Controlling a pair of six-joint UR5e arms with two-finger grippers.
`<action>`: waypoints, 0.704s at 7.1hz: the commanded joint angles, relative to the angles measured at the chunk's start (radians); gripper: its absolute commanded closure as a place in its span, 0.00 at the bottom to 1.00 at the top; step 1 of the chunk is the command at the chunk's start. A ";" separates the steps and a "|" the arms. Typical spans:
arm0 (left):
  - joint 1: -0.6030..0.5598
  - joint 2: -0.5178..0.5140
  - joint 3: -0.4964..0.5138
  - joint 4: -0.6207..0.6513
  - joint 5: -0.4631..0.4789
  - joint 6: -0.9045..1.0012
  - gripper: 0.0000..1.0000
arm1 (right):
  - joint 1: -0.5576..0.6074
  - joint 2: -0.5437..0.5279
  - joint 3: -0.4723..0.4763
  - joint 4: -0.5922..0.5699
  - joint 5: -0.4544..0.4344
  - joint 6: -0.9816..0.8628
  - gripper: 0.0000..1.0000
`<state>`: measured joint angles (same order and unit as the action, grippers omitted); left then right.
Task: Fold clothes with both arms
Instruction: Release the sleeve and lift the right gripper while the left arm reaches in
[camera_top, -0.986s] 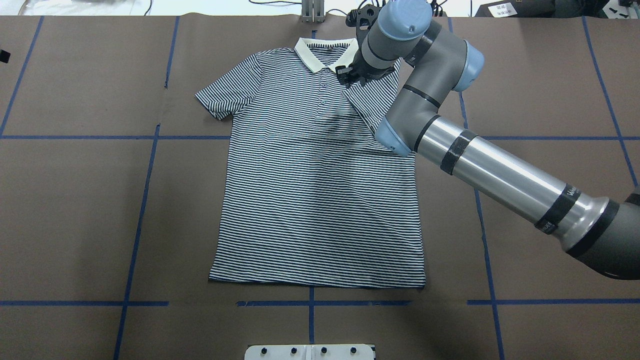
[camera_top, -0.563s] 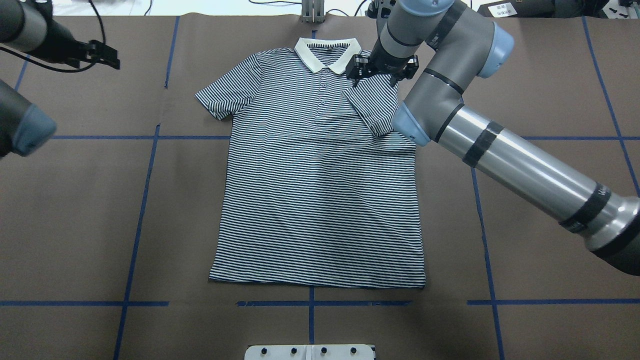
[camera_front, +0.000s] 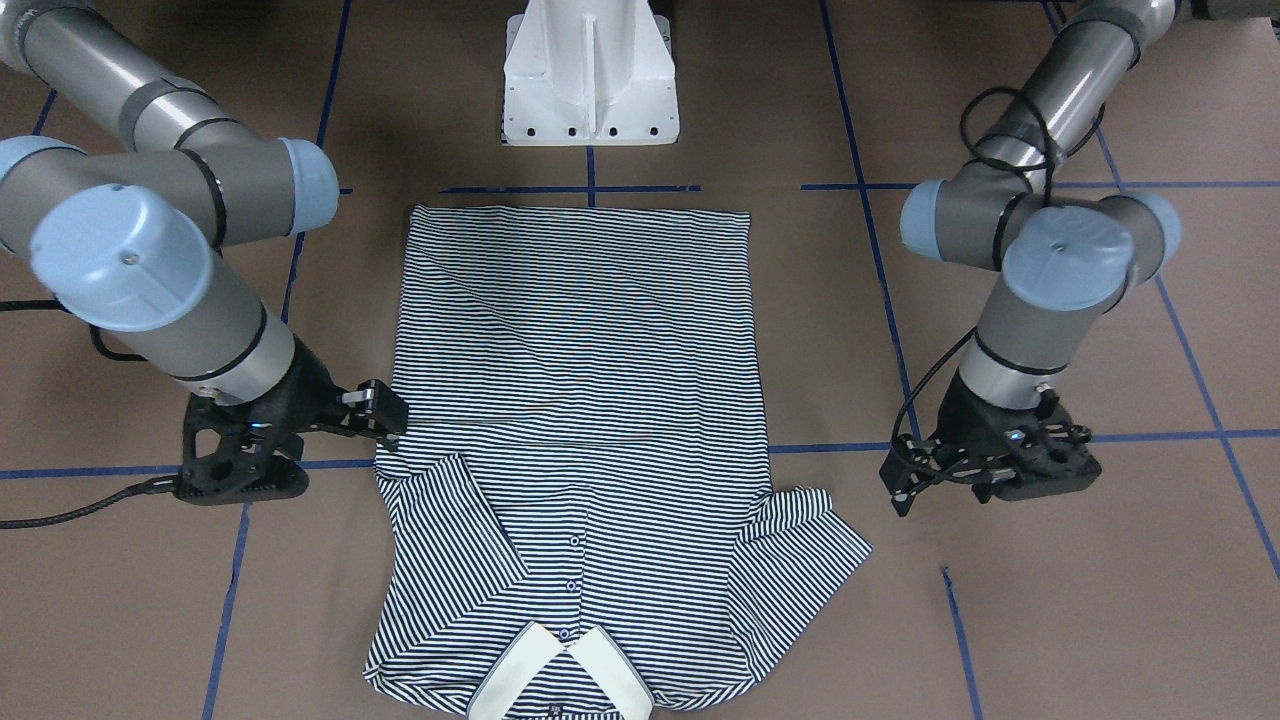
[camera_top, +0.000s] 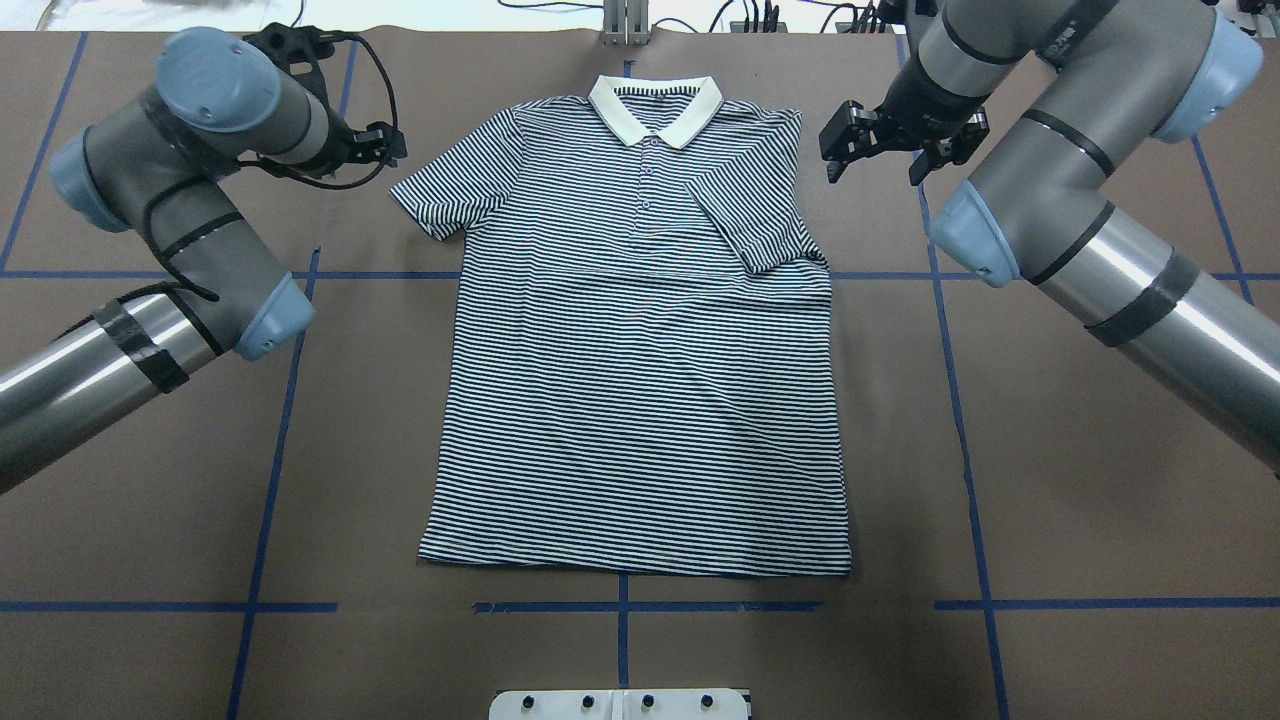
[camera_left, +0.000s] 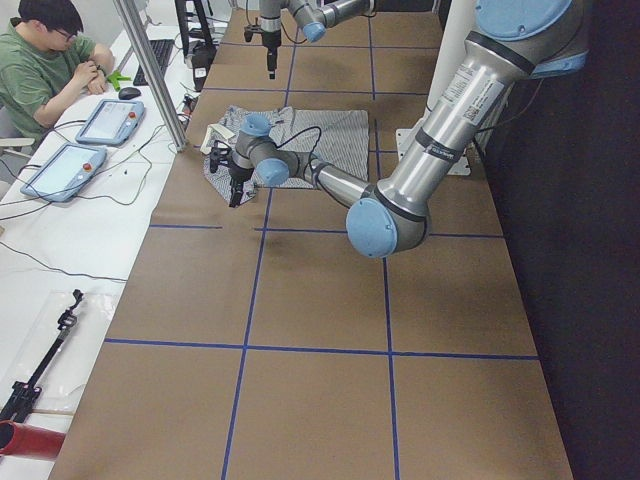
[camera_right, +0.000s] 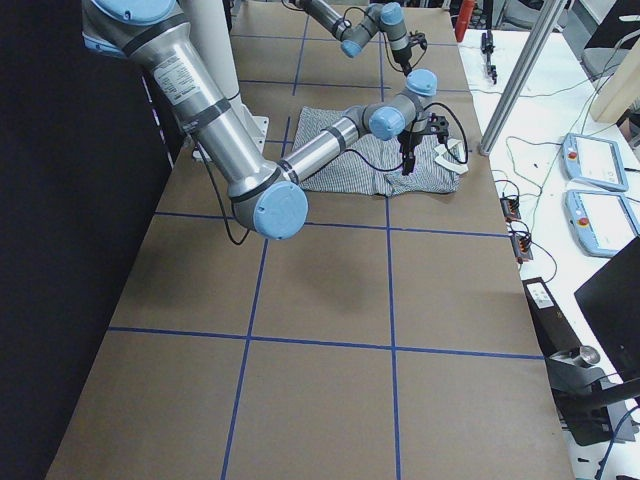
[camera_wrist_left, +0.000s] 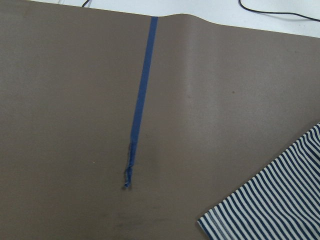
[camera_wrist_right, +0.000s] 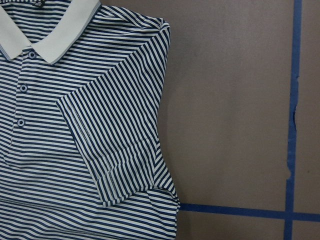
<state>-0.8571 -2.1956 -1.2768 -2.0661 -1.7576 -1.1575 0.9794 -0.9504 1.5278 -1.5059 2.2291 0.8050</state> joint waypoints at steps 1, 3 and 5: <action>0.050 -0.056 0.110 -0.031 0.078 -0.034 0.02 | 0.010 -0.014 0.008 0.001 0.009 -0.015 0.00; 0.066 -0.079 0.186 -0.089 0.096 -0.039 0.06 | 0.010 -0.016 0.008 0.006 0.009 -0.013 0.00; 0.066 -0.085 0.206 -0.108 0.096 -0.039 0.09 | 0.010 -0.014 0.008 0.007 0.009 -0.013 0.00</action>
<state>-0.7923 -2.2755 -1.0853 -2.1634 -1.6623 -1.1963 0.9893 -0.9654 1.5354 -1.4995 2.2380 0.7915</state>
